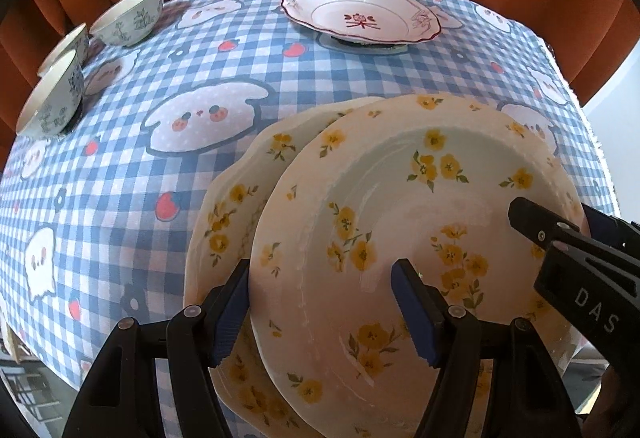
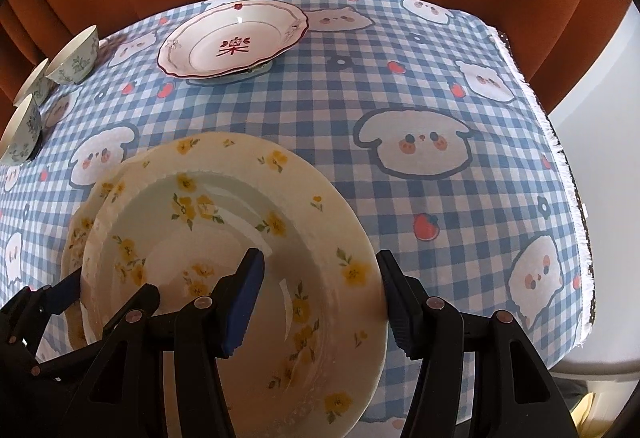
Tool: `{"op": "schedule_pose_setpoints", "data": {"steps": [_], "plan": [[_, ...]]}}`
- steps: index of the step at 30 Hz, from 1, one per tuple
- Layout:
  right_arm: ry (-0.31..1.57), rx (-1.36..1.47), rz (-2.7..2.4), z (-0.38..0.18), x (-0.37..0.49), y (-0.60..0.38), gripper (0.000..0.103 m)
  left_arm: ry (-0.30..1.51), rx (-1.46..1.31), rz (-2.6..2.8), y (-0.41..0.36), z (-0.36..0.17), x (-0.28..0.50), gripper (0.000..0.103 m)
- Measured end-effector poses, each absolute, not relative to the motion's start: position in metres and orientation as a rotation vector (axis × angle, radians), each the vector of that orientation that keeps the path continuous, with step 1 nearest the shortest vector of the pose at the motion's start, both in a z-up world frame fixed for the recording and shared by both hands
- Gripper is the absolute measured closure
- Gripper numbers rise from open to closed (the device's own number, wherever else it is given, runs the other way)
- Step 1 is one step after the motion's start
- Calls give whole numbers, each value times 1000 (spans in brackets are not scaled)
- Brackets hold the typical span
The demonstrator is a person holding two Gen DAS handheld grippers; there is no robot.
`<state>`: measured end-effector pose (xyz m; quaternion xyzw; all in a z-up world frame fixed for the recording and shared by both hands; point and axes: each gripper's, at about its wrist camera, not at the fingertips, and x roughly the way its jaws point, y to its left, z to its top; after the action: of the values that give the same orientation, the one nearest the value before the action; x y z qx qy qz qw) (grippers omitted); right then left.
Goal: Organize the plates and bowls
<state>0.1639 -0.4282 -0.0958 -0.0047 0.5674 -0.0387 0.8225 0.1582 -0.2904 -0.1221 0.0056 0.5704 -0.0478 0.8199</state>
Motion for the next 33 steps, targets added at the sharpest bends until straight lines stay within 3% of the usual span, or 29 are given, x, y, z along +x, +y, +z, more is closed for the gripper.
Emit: {"op": "schedule_pose_setpoints", "data": {"steps": [13,22,33], "plan": [[1225,-1,-61,-104,169,-429,43,1181,115,-33,-300,-122,160,29],[1175,31,-47,-87,157,-443,68,1171,145,21,-305,-120,160,28],[1181,7,-3,-90,156,-442,69,1182,77,40,-300,-106,151,29]]}}
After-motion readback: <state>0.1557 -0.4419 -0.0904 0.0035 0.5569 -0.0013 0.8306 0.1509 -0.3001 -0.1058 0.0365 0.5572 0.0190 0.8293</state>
